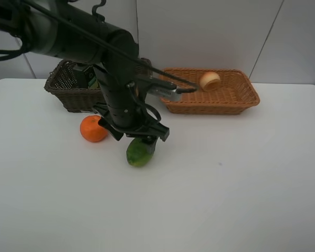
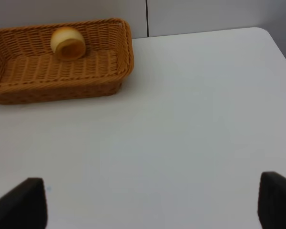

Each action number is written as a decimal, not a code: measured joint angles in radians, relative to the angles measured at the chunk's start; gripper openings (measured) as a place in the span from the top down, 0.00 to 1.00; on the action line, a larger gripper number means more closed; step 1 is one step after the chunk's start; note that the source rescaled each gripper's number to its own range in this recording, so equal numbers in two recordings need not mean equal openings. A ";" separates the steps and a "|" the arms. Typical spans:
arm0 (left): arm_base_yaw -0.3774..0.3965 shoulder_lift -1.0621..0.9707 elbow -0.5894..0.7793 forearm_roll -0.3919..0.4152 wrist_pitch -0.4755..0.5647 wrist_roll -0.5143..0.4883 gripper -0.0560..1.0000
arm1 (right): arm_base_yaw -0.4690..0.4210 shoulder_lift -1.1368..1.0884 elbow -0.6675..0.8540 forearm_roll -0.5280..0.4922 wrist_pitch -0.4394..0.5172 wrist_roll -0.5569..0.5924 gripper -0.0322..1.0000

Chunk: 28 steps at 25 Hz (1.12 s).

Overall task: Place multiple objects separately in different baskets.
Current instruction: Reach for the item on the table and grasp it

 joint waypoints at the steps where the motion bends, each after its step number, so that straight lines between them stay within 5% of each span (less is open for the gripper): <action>1: -0.002 0.007 -0.001 0.000 -0.008 -0.001 0.01 | 0.000 0.000 0.000 0.000 0.000 0.000 0.05; 28: -0.006 0.119 -0.003 0.009 -0.105 -0.001 0.01 | 0.000 0.000 0.000 0.000 0.000 0.000 0.05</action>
